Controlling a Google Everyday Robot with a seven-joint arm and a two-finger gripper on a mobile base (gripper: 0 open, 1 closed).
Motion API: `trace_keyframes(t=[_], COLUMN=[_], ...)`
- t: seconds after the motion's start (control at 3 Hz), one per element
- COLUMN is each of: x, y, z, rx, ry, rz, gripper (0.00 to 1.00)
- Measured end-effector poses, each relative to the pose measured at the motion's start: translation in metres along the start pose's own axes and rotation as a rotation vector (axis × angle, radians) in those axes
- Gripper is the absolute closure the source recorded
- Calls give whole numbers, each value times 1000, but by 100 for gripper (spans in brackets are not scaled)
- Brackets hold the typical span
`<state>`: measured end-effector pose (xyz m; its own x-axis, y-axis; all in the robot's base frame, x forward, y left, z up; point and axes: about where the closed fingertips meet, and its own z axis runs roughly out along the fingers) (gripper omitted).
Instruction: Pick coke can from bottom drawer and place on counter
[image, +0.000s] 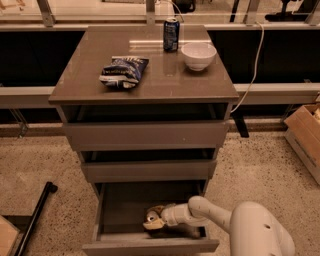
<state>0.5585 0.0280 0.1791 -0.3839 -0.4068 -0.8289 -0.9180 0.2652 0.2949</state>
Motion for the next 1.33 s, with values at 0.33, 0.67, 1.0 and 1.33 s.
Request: trace_keyframes(t=[0.33, 0.67, 1.0, 1.33], x=[-2, -3, -3, -3], y=[1, 1, 1, 1], z=[-1, -2, -2, -2], rx=[0, 0, 0, 0], ry=[0, 0, 0, 0], rz=[0, 0, 0, 0], gripper=[89, 100, 100, 96])
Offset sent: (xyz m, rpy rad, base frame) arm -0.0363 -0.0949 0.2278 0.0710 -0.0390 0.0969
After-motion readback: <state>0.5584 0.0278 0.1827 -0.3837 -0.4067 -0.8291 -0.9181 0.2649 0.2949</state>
